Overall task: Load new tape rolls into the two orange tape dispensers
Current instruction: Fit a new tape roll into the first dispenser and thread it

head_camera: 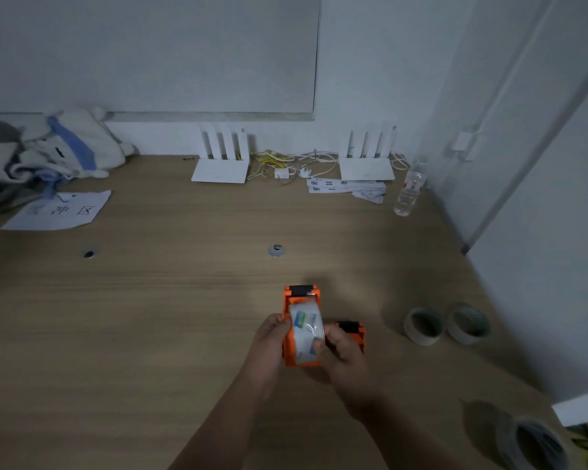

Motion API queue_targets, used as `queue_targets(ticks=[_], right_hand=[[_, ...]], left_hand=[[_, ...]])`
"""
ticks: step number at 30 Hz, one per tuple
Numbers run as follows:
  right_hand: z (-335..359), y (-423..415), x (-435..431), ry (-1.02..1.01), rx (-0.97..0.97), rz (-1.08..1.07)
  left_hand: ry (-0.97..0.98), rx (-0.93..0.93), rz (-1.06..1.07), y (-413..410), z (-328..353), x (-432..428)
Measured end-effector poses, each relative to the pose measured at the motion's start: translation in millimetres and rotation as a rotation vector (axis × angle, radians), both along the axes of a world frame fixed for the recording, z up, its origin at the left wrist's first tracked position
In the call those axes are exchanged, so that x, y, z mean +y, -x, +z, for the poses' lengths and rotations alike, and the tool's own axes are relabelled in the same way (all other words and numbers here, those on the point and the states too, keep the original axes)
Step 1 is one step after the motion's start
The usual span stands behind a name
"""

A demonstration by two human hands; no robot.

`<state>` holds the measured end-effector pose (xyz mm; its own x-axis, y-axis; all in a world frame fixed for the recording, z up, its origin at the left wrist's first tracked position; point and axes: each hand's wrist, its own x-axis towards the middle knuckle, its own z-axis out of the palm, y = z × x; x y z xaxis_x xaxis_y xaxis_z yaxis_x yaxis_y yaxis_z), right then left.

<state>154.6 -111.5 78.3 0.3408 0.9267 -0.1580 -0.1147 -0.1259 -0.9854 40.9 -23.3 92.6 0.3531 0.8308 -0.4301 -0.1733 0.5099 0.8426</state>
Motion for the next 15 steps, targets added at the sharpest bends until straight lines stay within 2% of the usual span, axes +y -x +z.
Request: queue_targets(ticks=[3,12,15], right_hand=[[1,3,2,-0.007,-0.051,-0.018],[3,10,2,0.041,0.015,-0.002],[11,3,5,0.098,0.037,-0.065]], left_hand=[[-0.016,0.011,-0.028,-2,-3,0],[-0.135,0.079,-0.21,1,-11,-4],[-0.16,0.082,-0.222,1,-11,-5]])
